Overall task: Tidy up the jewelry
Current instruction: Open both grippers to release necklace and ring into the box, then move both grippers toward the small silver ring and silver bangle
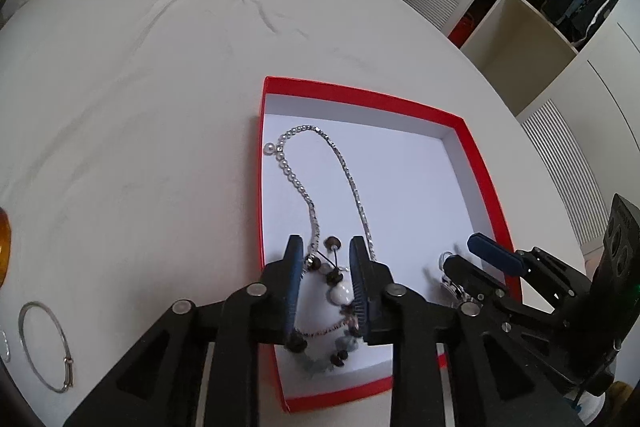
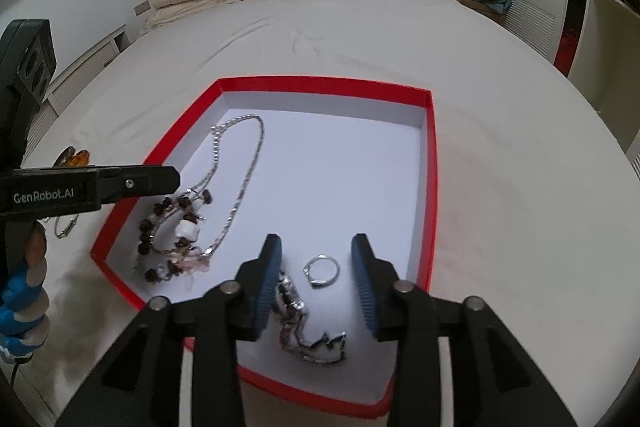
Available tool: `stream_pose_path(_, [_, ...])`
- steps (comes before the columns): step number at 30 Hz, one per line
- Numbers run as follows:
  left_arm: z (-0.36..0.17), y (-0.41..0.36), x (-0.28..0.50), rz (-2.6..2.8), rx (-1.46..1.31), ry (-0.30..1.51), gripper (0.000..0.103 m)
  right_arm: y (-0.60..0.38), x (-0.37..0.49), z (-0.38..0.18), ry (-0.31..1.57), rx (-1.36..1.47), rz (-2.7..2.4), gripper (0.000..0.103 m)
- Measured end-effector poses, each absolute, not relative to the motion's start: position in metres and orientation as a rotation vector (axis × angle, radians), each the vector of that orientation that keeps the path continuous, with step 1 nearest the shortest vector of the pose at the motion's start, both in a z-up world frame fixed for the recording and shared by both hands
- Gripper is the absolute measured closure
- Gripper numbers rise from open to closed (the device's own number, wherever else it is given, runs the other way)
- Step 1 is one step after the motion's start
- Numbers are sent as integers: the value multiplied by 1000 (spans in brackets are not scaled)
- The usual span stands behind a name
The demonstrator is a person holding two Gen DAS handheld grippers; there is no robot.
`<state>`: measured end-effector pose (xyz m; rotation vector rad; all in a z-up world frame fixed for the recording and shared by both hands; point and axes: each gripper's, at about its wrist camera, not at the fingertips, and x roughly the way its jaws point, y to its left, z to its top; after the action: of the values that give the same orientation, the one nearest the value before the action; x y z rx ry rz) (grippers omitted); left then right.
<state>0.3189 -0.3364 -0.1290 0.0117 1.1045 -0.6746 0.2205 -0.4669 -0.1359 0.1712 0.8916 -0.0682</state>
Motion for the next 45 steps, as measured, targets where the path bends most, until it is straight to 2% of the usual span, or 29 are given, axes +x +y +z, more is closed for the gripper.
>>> stream_pose_path(7, [-106, -329, 297, -671, 17, 1072, 78, -462, 196, -109, 857, 197, -102, 67])
stream_pose_path(11, [-82, -318, 272, -657, 32, 1026, 68, -452, 171, -86, 835, 209, -115, 67])
stream_pose_path(26, [0, -236, 160, -472, 96, 835, 53, -362, 79, -7, 717, 220, -45, 67])
stream_pose_path(37, [-6, -153, 93, -380, 115, 847, 53, -309, 27, 22, 677, 200, 5, 67])
stream_pose_path(45, [-11, -69, 74, -274, 81, 828, 51, -272, 13, 34, 646, 183, 44, 67])
